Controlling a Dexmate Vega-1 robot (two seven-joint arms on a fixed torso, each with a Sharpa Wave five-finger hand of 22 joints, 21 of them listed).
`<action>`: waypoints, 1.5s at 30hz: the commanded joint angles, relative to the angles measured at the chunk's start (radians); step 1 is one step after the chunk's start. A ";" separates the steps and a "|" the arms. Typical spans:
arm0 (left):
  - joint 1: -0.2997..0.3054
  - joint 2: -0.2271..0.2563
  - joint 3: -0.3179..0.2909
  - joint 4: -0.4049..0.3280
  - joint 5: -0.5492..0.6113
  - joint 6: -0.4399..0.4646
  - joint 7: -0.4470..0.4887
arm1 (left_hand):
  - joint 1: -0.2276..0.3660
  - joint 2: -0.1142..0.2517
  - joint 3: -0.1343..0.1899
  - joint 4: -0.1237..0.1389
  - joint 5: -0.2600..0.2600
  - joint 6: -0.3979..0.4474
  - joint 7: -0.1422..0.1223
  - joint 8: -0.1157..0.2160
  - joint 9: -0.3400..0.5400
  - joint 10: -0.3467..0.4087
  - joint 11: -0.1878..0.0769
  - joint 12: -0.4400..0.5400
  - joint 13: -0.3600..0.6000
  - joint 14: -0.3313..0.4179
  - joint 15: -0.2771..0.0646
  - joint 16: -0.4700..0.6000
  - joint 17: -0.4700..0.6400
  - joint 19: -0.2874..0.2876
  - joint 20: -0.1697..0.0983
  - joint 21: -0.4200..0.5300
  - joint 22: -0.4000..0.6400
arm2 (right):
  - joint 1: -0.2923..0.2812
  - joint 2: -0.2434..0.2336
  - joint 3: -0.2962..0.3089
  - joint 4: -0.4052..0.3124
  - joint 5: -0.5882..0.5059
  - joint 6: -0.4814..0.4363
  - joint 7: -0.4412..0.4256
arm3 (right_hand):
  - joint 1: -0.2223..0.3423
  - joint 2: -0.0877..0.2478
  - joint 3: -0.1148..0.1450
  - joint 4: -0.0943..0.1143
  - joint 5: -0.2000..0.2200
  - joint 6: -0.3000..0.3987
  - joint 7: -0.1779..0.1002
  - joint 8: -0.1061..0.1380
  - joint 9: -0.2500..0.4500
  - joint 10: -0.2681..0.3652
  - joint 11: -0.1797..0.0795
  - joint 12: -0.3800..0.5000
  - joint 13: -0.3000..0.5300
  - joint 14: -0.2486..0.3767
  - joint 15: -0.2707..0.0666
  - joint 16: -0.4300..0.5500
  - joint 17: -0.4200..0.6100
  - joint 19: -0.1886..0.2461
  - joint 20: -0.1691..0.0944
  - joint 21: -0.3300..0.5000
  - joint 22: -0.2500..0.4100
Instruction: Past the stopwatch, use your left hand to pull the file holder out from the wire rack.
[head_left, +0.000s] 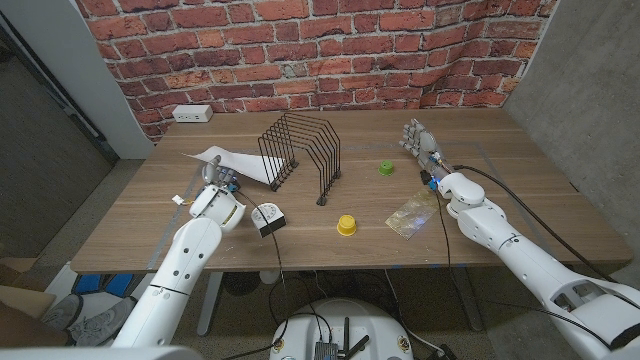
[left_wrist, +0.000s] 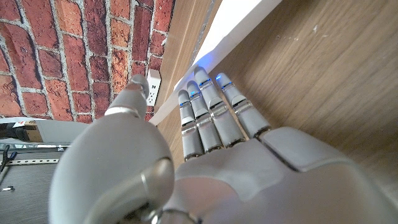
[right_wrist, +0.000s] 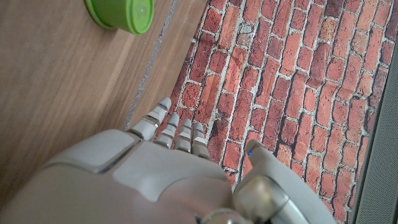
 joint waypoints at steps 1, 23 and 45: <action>0.004 -0.001 0.017 -0.026 -0.020 -0.029 0.006 | -0.016 -0.002 -0.005 0.004 -0.003 -0.003 0.007 0.006 0.000 0.000 0.009 0.007 0.000 -0.002 -0.048 0.006 0.001 0.011 -0.109 0.008 0.000 | -0.013 -0.008 0.004 -0.018 -0.002 0.002 -0.008 | 0.007 0.120 0.008 -0.004 0.000 0.006 -0.001 0.000 0.004 0.005 -0.002 0.001 0.002 -0.002 -0.013 0.009 0.002 0.010 -0.017 0.000 0.006; 0.030 -0.126 -0.024 -0.111 0.093 0.051 0.011 | -0.078 -0.010 -0.016 0.010 -0.006 -0.041 0.041 0.007 -0.002 -0.046 0.051 0.005 -0.002 -0.057 0.000 0.002 0.001 0.003 -0.082 0.003 0.000 | -0.020 -0.009 0.004 -0.024 -0.005 0.008 -0.011 | 0.009 0.119 0.008 -0.006 -0.001 0.007 -0.002 0.000 0.005 0.005 -0.002 0.001 0.002 -0.003 -0.014 0.009 0.002 0.009 -0.014 -0.001 0.006; 0.037 -0.019 0.007 -0.111 0.092 -0.041 -0.091 | -0.127 0.005 -0.015 0.013 -0.006 -0.073 0.026 0.008 -0.003 -0.120 0.050 0.001 -0.003 -0.161 0.015 -0.002 0.002 -0.059 -0.070 -0.007 0.000 | -0.024 -0.010 0.006 -0.030 -0.004 0.004 -0.017 | 0.010 0.119 0.009 -0.007 -0.001 0.007 -0.002 0.000 0.005 0.004 -0.003 0.000 0.002 -0.004 -0.015 0.009 0.003 0.008 -0.013 -0.001 0.006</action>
